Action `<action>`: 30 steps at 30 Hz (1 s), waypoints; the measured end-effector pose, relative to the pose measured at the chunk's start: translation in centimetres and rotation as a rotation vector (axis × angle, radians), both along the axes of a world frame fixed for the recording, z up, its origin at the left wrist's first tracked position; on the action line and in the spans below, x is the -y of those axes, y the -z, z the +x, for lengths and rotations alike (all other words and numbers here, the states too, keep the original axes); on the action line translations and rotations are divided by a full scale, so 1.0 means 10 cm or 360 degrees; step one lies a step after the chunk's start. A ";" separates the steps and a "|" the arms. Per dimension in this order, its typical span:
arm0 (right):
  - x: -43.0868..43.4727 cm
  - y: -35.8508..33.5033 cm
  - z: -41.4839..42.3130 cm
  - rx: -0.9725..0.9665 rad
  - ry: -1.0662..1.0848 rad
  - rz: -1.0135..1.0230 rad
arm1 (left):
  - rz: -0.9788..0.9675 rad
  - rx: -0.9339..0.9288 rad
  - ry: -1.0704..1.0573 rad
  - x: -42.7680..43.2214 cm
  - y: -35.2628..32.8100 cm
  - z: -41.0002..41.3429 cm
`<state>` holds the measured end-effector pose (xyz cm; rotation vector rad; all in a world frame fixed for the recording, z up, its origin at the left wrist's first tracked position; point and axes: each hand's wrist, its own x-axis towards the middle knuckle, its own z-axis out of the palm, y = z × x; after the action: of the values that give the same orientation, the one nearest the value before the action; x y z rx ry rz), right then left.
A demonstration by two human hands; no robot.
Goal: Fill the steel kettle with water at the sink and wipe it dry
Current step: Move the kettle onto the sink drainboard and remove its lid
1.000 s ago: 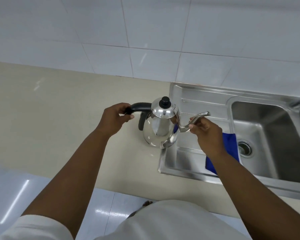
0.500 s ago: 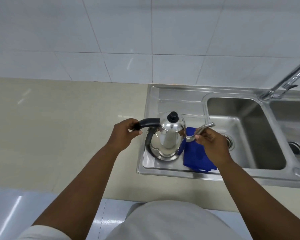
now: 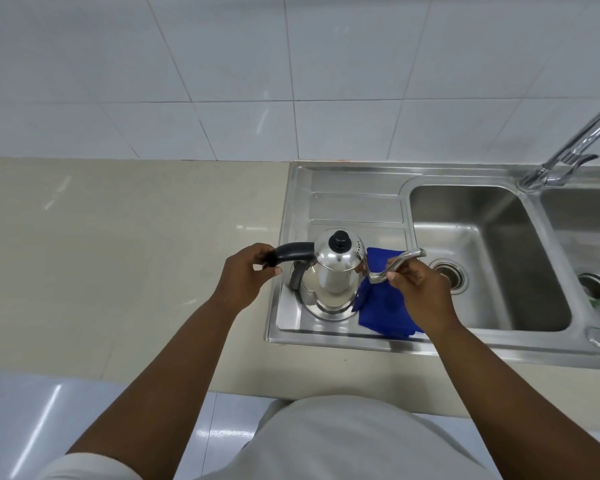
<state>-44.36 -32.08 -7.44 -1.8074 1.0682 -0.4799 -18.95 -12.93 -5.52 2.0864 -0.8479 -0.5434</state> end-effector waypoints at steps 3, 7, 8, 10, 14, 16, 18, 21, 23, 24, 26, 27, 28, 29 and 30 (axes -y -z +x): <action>-0.02 -0.01 0.00 -0.0087 -0.0046 -0.0158 | 0.0013 0.0007 0.0008 -0.01 0.00 -0.01; -0.01 0.01 0.00 -0.0118 -0.0063 -0.0223 | 0.0078 0.0143 0.0106 0.02 -0.07 0.00; -0.01 0.01 0.00 -0.0120 -0.0066 -0.0229 | 0.0035 0.0210 0.0142 0.05 -0.11 -0.02; 0.00 0.02 -0.01 -0.0121 -0.0073 -0.0232 | -0.0092 0.0309 0.0238 0.15 -0.26 -0.09; 0.00 0.03 -0.01 -0.0118 -0.0075 -0.0217 | -0.0316 0.0340 0.0460 0.49 -0.53 -0.36; -0.01 0.04 -0.01 -0.0117 -0.0080 -0.0236 | -0.0285 0.0338 0.0565 0.63 -0.57 -0.48; -0.01 0.05 -0.01 -0.0124 -0.0084 -0.0258 | -0.0234 0.0357 0.0599 0.73 -0.55 -0.54; -0.01 0.07 -0.02 -0.0130 -0.0088 -0.0271 | -0.0191 0.0357 0.0534 0.76 -0.49 -0.57; -0.01 0.08 -0.02 -0.0141 -0.0087 -0.0270 | -0.0158 0.0348 0.0476 0.74 -0.46 -0.59; -0.01 0.09 -0.02 -0.0144 -0.0085 -0.0264 | -0.0156 0.0331 0.0451 0.73 -0.45 -0.60; 0.00 0.11 -0.02 -0.0141 -0.0076 -0.0254 | -0.0167 0.0322 0.0424 0.72 -0.44 -0.64; 0.00 0.12 -0.02 -0.0143 -0.0070 -0.0252 | -0.0168 0.0353 0.0417 0.72 -0.44 -0.65; 0.00 0.13 -0.02 -0.0147 -0.0066 -0.0253 | -0.0163 0.0393 0.0414 0.72 -0.43 -0.67; 0.00 0.14 -0.01 -0.0151 -0.0063 -0.0258 | -0.0155 0.0431 0.0414 0.72 -0.42 -0.68; 0.00 0.14 -0.01 -0.0152 -0.0063 -0.0270 | -0.0146 0.0459 0.0413 0.73 -0.40 -0.69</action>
<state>-44.51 -32.06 -8.87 -2.0141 1.0816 -0.4764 -25.87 -20.22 -1.48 2.0106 -1.2976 -0.3329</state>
